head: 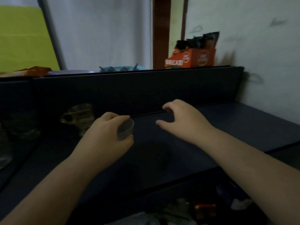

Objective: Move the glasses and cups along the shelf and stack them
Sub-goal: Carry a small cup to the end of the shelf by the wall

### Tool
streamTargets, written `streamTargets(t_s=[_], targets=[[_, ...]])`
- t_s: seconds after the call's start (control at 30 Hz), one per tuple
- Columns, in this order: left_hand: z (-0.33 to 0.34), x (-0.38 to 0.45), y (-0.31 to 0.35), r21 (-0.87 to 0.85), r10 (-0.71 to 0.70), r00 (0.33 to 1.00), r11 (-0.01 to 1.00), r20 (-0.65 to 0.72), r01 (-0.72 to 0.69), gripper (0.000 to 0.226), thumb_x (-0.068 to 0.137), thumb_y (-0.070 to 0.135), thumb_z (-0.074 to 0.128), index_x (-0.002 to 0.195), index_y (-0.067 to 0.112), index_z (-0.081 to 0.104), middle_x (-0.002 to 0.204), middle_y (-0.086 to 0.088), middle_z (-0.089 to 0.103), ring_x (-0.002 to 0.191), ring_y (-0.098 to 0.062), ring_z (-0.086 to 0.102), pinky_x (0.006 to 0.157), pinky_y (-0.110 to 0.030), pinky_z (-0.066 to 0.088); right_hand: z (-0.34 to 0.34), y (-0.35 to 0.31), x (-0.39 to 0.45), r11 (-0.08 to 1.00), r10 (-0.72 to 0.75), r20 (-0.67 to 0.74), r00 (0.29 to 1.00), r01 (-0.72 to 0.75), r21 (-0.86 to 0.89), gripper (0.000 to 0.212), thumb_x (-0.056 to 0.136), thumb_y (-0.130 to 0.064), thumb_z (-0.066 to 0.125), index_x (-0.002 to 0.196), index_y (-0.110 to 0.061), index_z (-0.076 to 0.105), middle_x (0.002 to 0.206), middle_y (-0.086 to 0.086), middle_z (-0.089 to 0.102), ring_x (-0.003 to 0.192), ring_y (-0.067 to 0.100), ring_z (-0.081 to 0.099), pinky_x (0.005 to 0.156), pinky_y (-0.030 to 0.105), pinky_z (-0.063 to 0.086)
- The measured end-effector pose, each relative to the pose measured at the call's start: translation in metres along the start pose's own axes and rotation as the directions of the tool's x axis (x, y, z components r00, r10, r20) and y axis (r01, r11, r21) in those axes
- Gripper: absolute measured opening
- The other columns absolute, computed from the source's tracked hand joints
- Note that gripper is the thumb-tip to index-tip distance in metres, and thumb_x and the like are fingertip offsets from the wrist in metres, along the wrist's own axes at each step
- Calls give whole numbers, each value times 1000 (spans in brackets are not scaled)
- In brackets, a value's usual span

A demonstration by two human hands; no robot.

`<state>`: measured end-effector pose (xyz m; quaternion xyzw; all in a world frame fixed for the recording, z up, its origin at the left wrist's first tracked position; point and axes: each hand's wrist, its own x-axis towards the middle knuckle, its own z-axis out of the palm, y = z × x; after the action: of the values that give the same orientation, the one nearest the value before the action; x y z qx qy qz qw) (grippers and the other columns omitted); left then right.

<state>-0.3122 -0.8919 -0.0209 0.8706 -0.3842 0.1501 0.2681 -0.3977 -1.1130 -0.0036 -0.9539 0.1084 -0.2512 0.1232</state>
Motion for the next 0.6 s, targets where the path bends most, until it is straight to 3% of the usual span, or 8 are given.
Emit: streamTargets(t_s=[0.13, 0.27, 0.6], targets=[[46, 24, 68, -21, 60, 997, 998, 41, -59, 62, 79, 48, 65, 137, 35, 48, 128, 16, 43, 111, -8, 47, 93, -31, 46, -52, 91, -54, 991, 52, -4, 999, -52, -126, 58, 86, -55, 64, 135, -27, 55, 124, -11, 53, 115, 10, 52, 88, 25, 42], [89, 45, 136, -65, 110, 992, 992, 65, -106, 61, 81, 46, 65, 138, 34, 47, 129, 16, 42, 112, -8, 46, 92, -28, 43, -95, 163, -93, 977, 109, 4, 994, -106, -186, 61, 83, -56, 65, 137, -28, 52, 129, -10, 52, 119, 12, 51, 93, 30, 46], [166, 103, 232, -28, 198, 951, 980, 239, -198, 63, 82, 50, 65, 140, 36, 45, 132, 13, 43, 117, -11, 44, 94, -32, 44, -130, 255, -122, 968, 203, -71, 977, -211, -134, 61, 82, -51, 68, 135, -26, 55, 128, -8, 56, 117, 12, 53, 90, 23, 39]])
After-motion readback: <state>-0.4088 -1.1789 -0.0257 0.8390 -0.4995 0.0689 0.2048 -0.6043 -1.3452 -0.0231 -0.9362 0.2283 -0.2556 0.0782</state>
